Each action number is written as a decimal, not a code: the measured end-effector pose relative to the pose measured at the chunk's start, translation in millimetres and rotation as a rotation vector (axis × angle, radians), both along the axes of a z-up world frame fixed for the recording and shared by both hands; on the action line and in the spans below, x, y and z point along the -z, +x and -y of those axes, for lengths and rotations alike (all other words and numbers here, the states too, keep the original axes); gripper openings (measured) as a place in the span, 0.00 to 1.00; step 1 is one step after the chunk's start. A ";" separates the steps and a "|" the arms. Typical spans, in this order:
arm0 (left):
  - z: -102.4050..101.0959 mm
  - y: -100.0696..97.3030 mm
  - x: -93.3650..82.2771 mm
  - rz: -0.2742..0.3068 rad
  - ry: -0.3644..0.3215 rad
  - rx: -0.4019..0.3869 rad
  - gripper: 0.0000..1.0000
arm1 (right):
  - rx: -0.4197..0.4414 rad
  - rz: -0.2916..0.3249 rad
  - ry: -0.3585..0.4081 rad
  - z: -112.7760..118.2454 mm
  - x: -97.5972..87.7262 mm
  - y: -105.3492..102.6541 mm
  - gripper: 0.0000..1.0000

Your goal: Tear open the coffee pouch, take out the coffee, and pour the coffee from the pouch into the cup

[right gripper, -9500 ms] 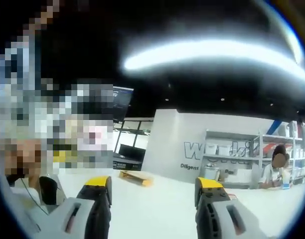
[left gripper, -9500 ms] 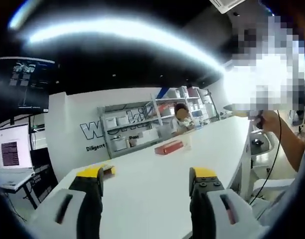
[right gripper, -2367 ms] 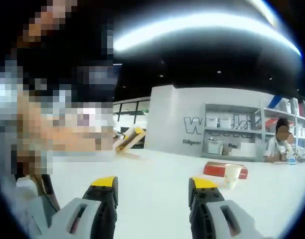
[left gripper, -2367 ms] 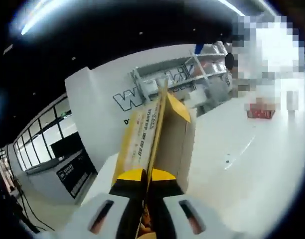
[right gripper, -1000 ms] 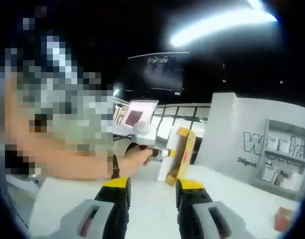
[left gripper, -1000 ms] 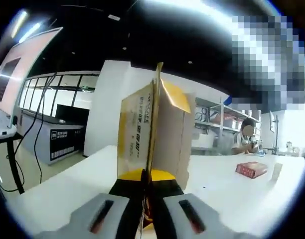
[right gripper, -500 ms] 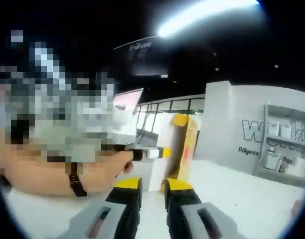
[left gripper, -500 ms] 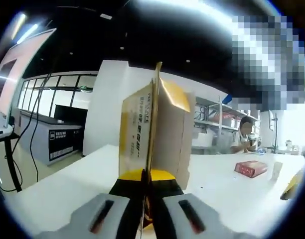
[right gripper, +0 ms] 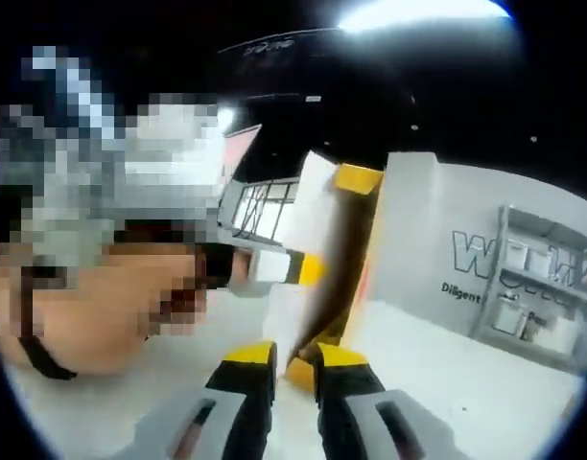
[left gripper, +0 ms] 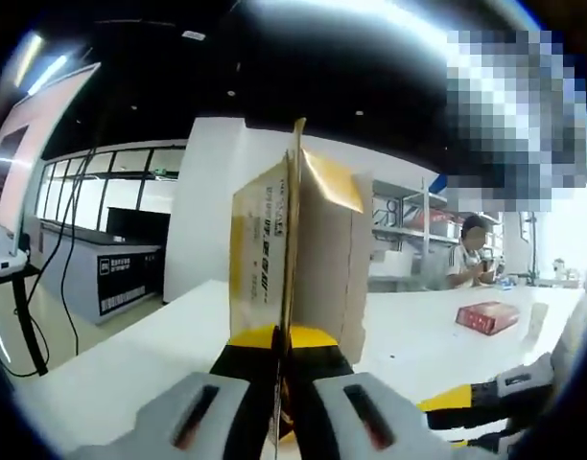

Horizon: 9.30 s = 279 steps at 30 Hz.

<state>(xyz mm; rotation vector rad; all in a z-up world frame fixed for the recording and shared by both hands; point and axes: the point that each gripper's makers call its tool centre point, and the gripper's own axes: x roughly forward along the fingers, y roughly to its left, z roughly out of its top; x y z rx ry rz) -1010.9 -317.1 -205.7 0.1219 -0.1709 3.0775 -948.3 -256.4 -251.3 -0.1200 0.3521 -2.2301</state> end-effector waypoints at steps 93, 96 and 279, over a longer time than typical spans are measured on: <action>-38.8 -2.8 1.1 -0.005 -0.051 0.100 0.04 | 0.168 -0.085 0.207 -20.8 25.3 -70.3 0.02; -37.1 -8.8 0.4 -0.013 -0.059 0.090 0.04 | 0.160 -0.074 0.172 -27.9 20.8 -61.6 0.02; -312.7 188.4 3.1 -0.163 -0.209 1.206 0.13 | -0.597 0.250 -0.498 -223.1 -95.1 119.9 0.06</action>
